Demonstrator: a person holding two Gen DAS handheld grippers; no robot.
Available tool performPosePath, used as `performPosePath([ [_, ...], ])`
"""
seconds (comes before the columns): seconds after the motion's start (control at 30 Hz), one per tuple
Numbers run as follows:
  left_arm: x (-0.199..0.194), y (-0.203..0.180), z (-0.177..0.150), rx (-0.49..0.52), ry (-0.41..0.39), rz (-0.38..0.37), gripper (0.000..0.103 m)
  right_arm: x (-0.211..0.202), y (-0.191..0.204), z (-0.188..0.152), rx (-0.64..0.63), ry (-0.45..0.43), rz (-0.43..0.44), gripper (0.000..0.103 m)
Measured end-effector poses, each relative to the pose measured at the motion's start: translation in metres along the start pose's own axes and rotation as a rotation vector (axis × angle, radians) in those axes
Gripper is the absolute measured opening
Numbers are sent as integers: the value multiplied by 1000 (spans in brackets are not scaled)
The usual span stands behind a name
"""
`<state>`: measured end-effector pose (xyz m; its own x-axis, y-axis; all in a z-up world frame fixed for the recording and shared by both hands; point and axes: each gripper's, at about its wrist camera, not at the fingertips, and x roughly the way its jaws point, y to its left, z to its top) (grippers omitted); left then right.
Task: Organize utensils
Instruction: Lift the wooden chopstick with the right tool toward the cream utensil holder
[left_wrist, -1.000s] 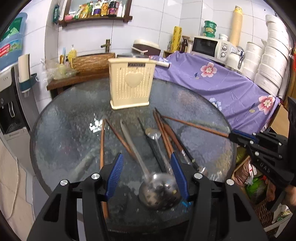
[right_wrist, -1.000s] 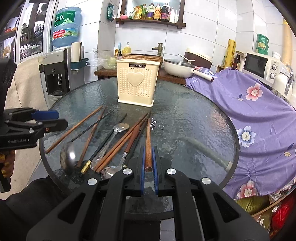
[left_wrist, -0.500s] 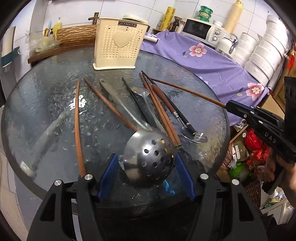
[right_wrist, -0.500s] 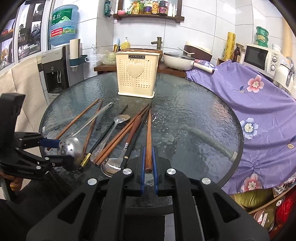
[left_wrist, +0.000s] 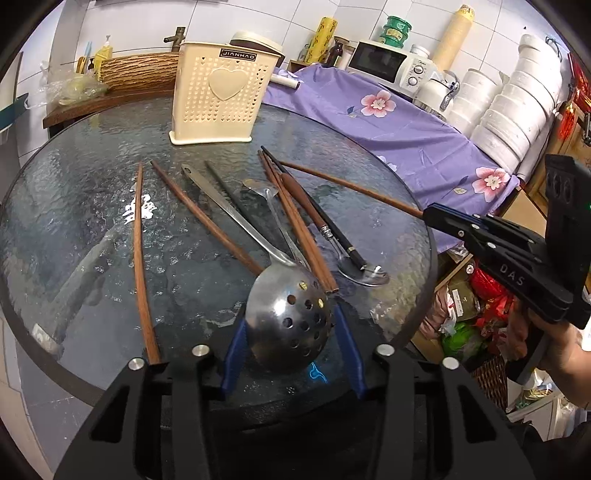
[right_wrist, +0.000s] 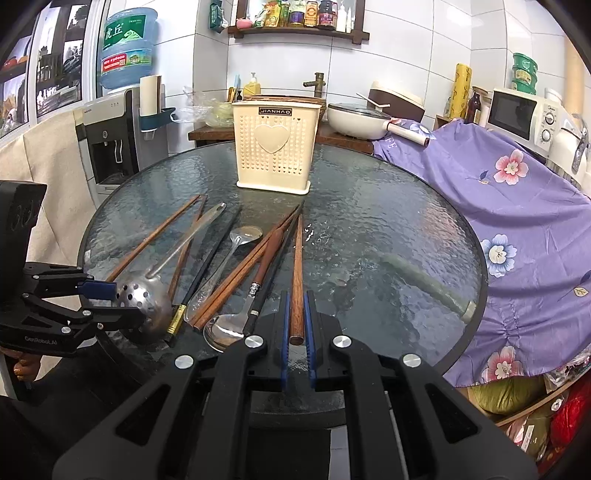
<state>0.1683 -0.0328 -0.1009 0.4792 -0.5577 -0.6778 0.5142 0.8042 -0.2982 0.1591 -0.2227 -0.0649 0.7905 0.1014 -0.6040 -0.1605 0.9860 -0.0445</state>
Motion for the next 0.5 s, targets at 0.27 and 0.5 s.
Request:
performPosePath([
  [0.27,-3,-1,-1,-2,31,-59,33,-1,1,1,-2,-3,-1,8],
  [0.5,-4,-11,5,27,46,-102,24,-2,0,1,2,-5,-1,8],
])
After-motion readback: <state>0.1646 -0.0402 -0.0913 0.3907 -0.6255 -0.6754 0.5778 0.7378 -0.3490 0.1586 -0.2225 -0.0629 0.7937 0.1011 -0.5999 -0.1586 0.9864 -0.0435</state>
